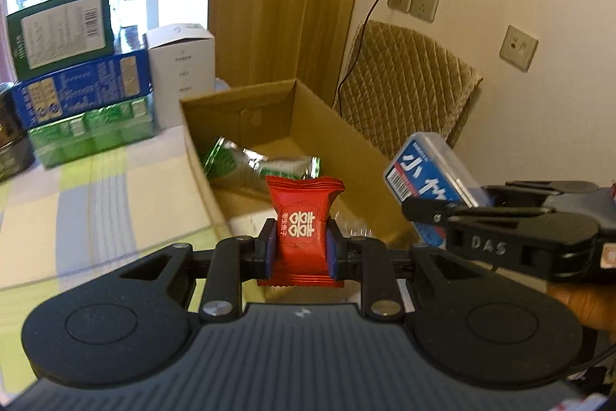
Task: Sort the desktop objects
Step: 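Carry the red packet and clear case over the cardboard box with both tools, then open both tools to drop the red packet and clear case into the box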
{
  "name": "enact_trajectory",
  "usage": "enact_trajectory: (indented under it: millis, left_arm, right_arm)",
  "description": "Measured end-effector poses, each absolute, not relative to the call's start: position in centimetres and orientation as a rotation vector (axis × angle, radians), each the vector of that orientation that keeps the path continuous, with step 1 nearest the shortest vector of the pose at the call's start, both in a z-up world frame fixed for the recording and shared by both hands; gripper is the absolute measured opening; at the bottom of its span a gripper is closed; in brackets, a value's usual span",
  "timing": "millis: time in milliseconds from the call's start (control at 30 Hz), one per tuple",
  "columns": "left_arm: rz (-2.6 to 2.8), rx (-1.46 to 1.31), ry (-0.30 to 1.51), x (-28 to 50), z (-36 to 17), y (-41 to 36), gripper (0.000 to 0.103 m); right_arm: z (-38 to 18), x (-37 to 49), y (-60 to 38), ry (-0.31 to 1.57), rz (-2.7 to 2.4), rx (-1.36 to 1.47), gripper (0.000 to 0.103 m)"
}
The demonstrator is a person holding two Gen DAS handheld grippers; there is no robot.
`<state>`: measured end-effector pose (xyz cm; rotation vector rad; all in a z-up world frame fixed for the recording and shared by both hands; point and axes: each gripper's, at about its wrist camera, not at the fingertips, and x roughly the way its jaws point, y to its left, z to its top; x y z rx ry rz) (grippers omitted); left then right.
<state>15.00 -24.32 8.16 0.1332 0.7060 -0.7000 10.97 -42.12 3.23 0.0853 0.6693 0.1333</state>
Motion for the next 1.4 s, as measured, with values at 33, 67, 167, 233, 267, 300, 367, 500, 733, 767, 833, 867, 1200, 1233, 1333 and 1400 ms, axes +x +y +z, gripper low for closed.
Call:
enact_trajectory:
  millis: [33, 67, 167, 233, 267, 300, 367, 500, 733, 767, 833, 867, 1200, 1233, 1333, 1400]
  left_arm:
    - [-0.702, 0.133, 0.706, 15.6, 8.2, -24.7, 0.021]
    - [-0.703, 0.135, 0.706, 16.2, 8.3, -25.2, 0.021]
    - [-0.707, 0.132, 0.710, 17.7, 8.3, -26.3, 0.021]
    - [-0.707, 0.133, 0.715, 18.6, 8.1, -26.9, 0.021]
    - [-0.708, 0.131, 0.722, 19.2, 7.8, -27.2, 0.021]
    - [-0.709, 0.131, 0.729, 19.7, 7.6, -27.6, 0.021]
    - [-0.707, 0.127, 0.745, 20.8, 7.1, -28.0, 0.021]
    - [-0.702, 0.118, 0.773, 22.3, 5.9, -28.5, 0.021]
    - [-0.675, 0.096, 0.804, 24.1, 3.9, -29.0, 0.041]
    - [-0.673, 0.095, 0.801, 24.2, 3.8, -28.8, 0.041]
    - [-0.667, 0.089, 0.794, 24.2, 3.8, -28.4, 0.041]
    - [-0.661, 0.083, 0.791, 24.1, 3.9, -28.0, 0.041]
    - [-0.606, 0.036, 0.759, 22.1, 4.9, -24.5, 0.061]
    - [-0.602, 0.033, 0.756, 21.8, 5.0, -24.2, 0.066]
    - [-0.583, 0.043, 0.747, 20.5, 5.3, -23.4, 0.084]
    - [-0.558, 0.061, 0.717, 19.0, 5.5, -22.8, 0.093]
  right_arm:
    - [3.3, 11.7, -42.2, 0.669, 0.133, 0.079, 0.028]
    - [3.3, 12.3, -42.3, 0.668, 0.134, 0.074, 0.028]
    - [3.0, 14.3, -42.4, 0.676, 0.131, 0.064, 0.028]
    - [2.8, 15.4, -42.6, 0.683, 0.130, 0.060, 0.028]
    - [2.6, 16.0, -42.6, 0.688, 0.129, 0.058, 0.028]
    - [2.4, 16.5, -42.6, 0.692, 0.130, 0.056, 0.028]
    - [2.0, 17.4, -42.7, 0.698, 0.131, 0.055, 0.028]
    - [1.4, 18.7, -42.9, 0.706, 0.126, 0.052, 0.028]
    - [0.3, 19.8, -43.1, 0.725, 0.118, 0.049, 0.028]
    - [0.2, 19.9, -43.2, 0.728, 0.117, 0.051, 0.028]
    - [0.0, 19.9, -43.2, 0.731, 0.118, 0.052, 0.028]
    - [0.0, 19.9, -43.1, 0.733, 0.118, 0.052, 0.029]
    - [0.1, 21.4, -42.5, 0.712, 0.199, 0.085, 0.049]
    - [0.3, 21.4, -42.5, 0.706, 0.185, 0.083, 0.067]
    - [1.2, 20.4, -42.6, 0.686, 0.176, 0.103, 0.070]
    - [1.6, 19.0, -42.7, 0.686, 0.171, 0.106, 0.070]
